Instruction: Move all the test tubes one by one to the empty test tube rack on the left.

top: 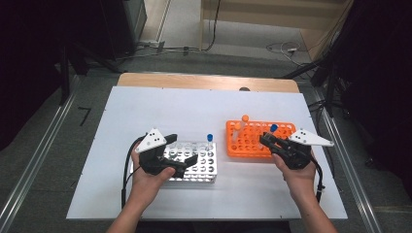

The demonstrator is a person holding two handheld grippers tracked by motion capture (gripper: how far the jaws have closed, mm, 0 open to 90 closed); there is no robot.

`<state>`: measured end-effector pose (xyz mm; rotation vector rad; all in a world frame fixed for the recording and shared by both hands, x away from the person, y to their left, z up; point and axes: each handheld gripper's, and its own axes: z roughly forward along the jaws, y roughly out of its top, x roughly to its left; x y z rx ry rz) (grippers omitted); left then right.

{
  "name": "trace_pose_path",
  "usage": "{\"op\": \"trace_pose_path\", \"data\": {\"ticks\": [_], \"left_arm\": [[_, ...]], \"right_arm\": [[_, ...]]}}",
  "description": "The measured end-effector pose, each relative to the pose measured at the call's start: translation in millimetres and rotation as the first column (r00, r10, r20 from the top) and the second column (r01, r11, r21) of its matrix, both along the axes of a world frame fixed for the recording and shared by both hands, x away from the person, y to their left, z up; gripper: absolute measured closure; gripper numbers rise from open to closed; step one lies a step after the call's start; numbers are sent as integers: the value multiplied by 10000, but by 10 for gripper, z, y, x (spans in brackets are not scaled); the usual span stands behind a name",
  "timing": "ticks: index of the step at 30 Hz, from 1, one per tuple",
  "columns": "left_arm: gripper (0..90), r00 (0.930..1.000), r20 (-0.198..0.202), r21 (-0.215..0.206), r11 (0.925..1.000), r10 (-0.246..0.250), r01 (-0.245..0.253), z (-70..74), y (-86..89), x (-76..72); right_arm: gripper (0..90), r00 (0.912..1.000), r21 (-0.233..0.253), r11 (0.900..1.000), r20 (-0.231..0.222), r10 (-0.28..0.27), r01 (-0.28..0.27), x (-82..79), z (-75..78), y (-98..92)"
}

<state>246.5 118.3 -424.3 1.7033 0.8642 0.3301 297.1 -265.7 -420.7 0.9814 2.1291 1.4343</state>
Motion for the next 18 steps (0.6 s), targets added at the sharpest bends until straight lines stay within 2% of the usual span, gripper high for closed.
{"op": "trace_pose_path", "data": {"ticks": [9,18], "left_arm": [[2,9997,123,13,9998,-221,221,45,-50,-31],[54,9969,284,-78,9972,-736,739,103,-142,-75]], "right_arm": [[749,9944,34,9945,-118,1048,-1048,-100,13,228],[749,9796,-33,9799,-239,1995,-1997,-225,23,476]]}}
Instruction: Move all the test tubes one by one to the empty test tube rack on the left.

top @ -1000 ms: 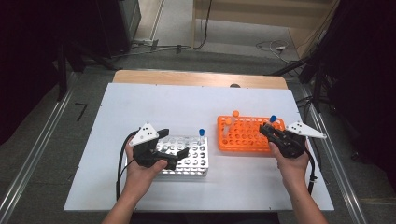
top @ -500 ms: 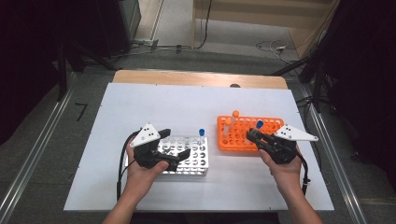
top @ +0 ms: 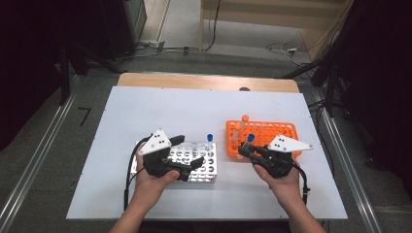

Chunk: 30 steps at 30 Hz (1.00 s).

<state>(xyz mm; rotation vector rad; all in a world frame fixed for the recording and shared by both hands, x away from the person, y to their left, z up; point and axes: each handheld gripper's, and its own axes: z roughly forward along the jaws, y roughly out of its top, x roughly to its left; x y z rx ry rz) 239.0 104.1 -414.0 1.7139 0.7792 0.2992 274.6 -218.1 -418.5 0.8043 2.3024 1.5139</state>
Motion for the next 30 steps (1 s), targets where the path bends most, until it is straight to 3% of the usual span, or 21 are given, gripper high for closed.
{"op": "trace_pose_path", "data": {"ticks": [11,19,24,27,30], "left_arm": [[193,9971,174,-251,9969,-744,749,46,-124,-63],[307,9877,277,-554,9863,-1540,1553,80,-218,-116],[424,9803,247,-560,9788,-1958,1969,76,-272,-128],[540,9795,255,-405,9788,-2001,2010,69,-308,-135],[591,9792,218,-380,9785,-2019,2026,61,-338,-138]], "right_arm": [[749,9936,94,9939,-231,1105,-1103,-145,-2,267],[749,9814,57,9823,-427,1872,-1871,-254,3,444],[749,9743,-80,9754,-496,2198,-2205,-307,-21,538],[749,9698,-207,9706,-517,2385,-2398,-339,-32,588],[749,9679,-277,9686,-543,2453,-2470,-351,-39,611]]}}
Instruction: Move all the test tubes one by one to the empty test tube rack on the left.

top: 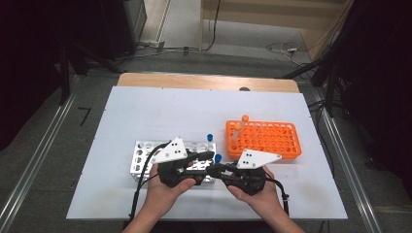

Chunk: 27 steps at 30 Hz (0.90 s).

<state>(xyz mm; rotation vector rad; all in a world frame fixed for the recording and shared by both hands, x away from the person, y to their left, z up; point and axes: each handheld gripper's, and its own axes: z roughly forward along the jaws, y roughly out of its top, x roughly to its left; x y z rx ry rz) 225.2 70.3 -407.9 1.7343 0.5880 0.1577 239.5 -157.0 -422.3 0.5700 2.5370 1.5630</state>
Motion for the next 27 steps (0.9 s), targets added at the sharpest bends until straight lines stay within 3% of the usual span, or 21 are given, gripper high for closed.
{"op": "trace_pose_path", "data": {"ticks": [8,19,22,27], "left_arm": [[735,9998,168,174,9998,-70,67,-2,-40,-19],[762,9987,479,403,9990,147,-167,3,-52,-1],[763,9984,503,327,9991,245,-261,13,-41,24],[763,9970,593,247,9984,491,-507,50,13,89]], "right_arm": [[749,9999,-128,9998,-32,121,-121,-14,-20,38],[734,9999,-67,9999,-99,97,-98,11,-42,14],[677,9998,-52,9998,13,175,-175,15,-54,-6],[493,9998,90,9999,166,62,-64,33,-57,-78]]}}
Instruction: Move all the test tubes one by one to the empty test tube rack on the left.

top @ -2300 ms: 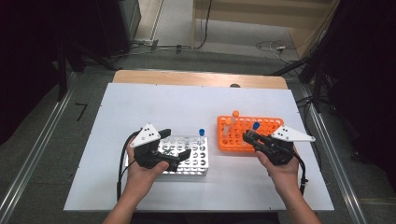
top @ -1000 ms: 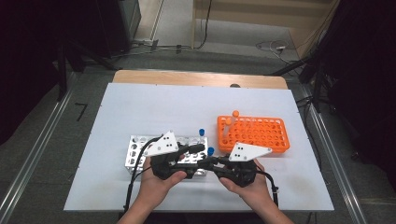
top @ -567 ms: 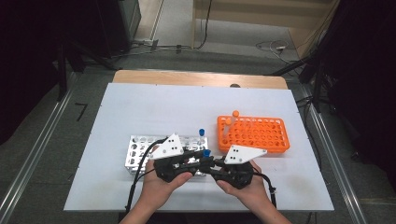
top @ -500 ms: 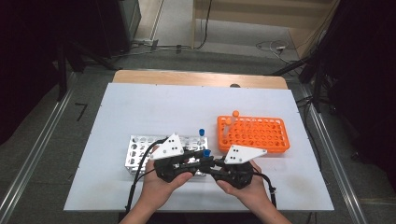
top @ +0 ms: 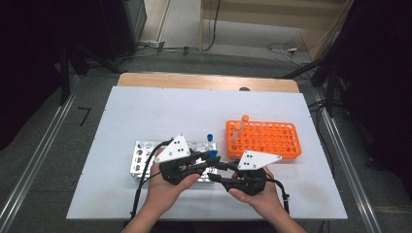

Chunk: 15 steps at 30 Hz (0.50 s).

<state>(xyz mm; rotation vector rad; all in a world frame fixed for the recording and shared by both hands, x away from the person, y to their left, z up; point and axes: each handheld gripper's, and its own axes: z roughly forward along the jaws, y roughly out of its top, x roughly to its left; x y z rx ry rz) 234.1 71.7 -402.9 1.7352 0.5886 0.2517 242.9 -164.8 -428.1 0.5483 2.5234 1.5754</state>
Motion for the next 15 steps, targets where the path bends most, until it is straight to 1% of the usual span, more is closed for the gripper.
{"op": "trace_pose_path", "data": {"ticks": [1,3,9,13,15], "left_arm": [[763,10000,24,-76,10000,63,-63,6,10,17],[763,9998,60,-48,9998,194,-194,18,38,53],[765,9979,77,-135,9979,637,-636,30,119,173],[765,9962,78,-175,9960,872,-871,25,168,255],[766,9950,57,-190,9949,997,-996,23,188,292]], "right_arm": [[464,9999,1,10000,77,-66,66,5,-3,-20],[416,9997,65,9999,185,-134,133,21,-12,-75],[263,9980,422,9971,43,-635,633,77,-10,-282],[171,9961,392,9954,27,-878,876,94,-34,-452],[142,9951,369,9944,-83,-987,990,100,-58,-547]]}}
